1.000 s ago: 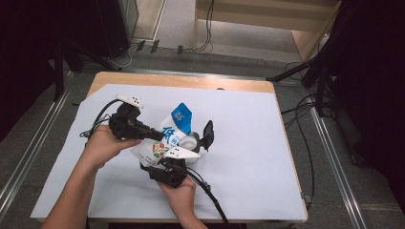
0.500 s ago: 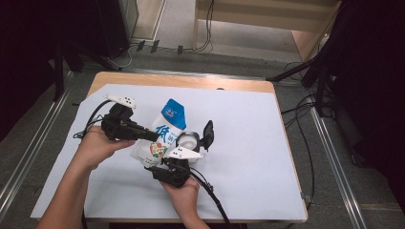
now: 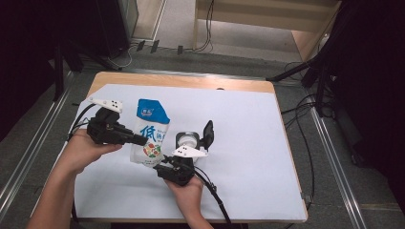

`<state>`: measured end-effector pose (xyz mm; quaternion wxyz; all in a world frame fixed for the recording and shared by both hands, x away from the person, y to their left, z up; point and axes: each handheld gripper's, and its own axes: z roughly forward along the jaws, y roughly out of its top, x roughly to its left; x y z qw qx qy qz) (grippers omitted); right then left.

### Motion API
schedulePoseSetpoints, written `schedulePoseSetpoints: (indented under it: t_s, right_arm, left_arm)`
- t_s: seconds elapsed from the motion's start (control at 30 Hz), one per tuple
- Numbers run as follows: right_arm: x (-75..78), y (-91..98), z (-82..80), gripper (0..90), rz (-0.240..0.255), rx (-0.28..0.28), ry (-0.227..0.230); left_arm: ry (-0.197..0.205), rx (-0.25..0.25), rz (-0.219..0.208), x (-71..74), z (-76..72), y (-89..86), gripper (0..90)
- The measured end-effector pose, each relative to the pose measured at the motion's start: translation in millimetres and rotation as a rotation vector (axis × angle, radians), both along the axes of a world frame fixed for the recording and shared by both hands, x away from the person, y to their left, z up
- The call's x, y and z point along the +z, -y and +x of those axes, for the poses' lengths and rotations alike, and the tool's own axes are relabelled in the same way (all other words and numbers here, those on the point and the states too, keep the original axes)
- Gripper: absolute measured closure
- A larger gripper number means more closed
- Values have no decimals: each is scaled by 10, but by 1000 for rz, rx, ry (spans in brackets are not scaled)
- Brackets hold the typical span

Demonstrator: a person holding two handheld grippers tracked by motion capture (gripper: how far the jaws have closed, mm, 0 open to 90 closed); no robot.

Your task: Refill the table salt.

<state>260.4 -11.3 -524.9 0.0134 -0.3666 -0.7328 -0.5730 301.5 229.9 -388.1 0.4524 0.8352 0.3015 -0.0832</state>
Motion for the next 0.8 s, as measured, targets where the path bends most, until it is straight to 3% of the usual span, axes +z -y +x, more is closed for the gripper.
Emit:
schedulePoseSetpoints:
  t_s: [0.13, 0.33, 0.43, 0.7, 0.8]
  right_arm:
    - [35, -24, 13, 608, -22, 15, 5]
    - [89, 17, 26, 606, -82, 52, -4]
    - [126, 50, 24, 605, -124, 84, 1]
    - [270, 256, -7, 608, -195, 172, 46]
    - [306, 346, -21, 609, -206, 189, 52]
  left_arm:
    - [13, 21, -64, 20, 25, -56, 900]
    - [65, 86, -71, 103, -1, -153, 900]
    - [90, 137, -26, 114, 4, -188, 900]
    - [103, 217, 30, -34, 150, -210, 900]
    - [111, 234, 24, -72, 200, -193, 900]
